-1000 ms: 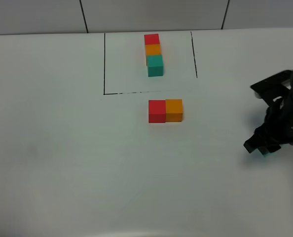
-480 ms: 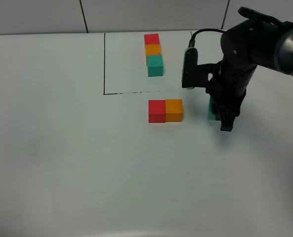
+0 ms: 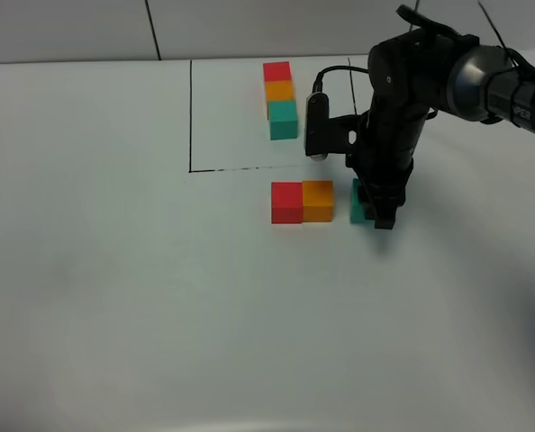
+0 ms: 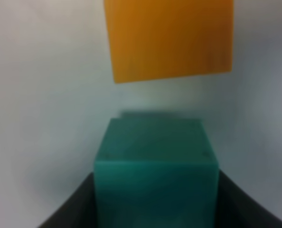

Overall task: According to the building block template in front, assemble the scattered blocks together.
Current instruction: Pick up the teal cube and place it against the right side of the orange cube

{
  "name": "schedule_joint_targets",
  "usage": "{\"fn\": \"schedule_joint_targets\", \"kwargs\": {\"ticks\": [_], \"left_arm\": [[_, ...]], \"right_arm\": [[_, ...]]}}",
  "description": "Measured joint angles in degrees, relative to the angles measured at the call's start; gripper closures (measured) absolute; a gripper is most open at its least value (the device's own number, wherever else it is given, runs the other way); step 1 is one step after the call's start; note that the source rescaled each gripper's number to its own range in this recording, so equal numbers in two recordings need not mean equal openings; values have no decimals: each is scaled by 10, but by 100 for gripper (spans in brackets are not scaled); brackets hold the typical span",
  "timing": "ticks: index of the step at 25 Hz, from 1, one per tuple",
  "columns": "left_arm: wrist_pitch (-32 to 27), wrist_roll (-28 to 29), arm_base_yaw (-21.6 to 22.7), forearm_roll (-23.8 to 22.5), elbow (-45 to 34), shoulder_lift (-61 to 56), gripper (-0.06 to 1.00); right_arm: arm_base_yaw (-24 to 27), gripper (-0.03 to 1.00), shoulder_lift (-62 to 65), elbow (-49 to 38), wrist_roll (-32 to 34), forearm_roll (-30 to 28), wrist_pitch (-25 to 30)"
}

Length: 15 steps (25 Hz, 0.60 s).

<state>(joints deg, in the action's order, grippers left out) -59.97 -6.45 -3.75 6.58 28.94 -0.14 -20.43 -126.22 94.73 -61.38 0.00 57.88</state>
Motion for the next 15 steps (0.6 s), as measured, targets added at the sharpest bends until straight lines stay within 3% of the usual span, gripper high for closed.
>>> {"fn": "schedule_joint_targets", "kwargs": {"ticks": [4, 15], "left_arm": [[0, 0, 0, 0, 0, 0, 52], [0, 0, 0, 0, 0, 0, 52]], "right_arm": [[0, 95, -32, 48, -8, 0, 31], [1, 95, -62, 78, -24, 0, 38]]}}
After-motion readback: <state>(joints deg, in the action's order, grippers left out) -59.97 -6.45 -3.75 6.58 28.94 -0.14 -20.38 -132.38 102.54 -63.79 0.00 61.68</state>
